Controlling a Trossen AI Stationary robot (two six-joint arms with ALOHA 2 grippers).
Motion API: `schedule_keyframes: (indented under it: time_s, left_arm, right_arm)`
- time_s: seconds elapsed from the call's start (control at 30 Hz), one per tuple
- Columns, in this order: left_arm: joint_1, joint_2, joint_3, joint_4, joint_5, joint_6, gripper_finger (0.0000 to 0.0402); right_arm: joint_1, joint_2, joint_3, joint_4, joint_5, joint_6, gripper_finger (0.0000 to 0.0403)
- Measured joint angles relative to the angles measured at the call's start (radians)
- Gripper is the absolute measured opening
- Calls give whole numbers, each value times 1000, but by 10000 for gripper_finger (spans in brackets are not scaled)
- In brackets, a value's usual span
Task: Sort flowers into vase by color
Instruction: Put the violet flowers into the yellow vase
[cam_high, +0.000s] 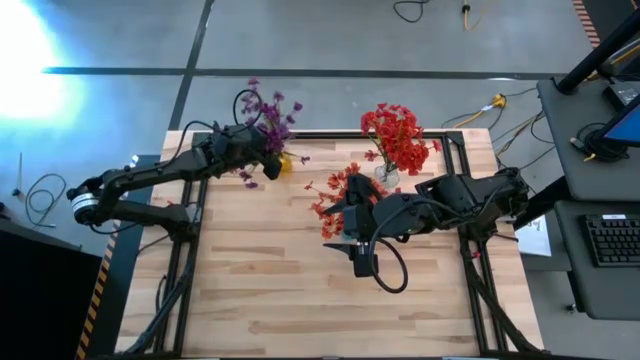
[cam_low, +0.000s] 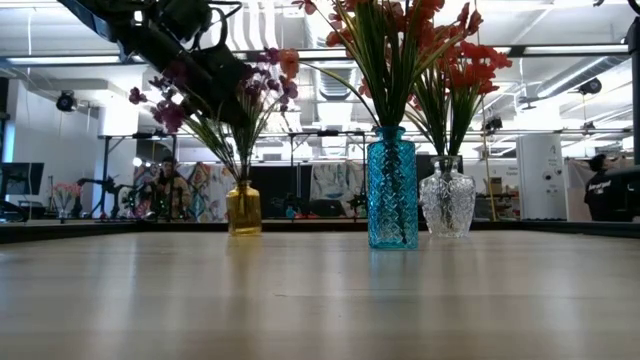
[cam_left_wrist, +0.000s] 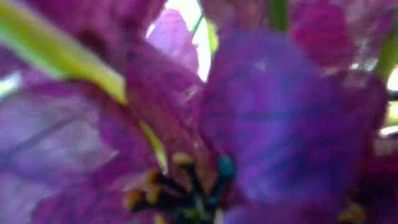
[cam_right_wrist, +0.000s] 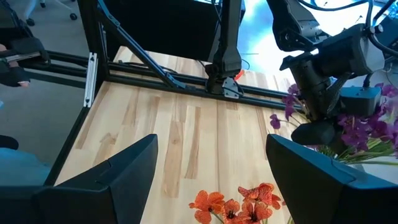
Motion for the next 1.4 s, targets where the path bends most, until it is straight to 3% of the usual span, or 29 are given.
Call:
schedule_keyframes:
  time_s: [0.3, 0.97, 1.4]
  left_arm:
    - [0, -2, 0, 2, 18, 15, 90]
    - [0, -60, 0, -13, 90, 16, 107]
    - [0, -70, 0, -20, 89, 0, 199]
  right_arm:
    - [0, 0, 0, 0, 0, 0, 292]
    - [0, 0, 0, 0, 0, 0, 292]
    - [0, 0, 0, -1, 0, 0, 293]
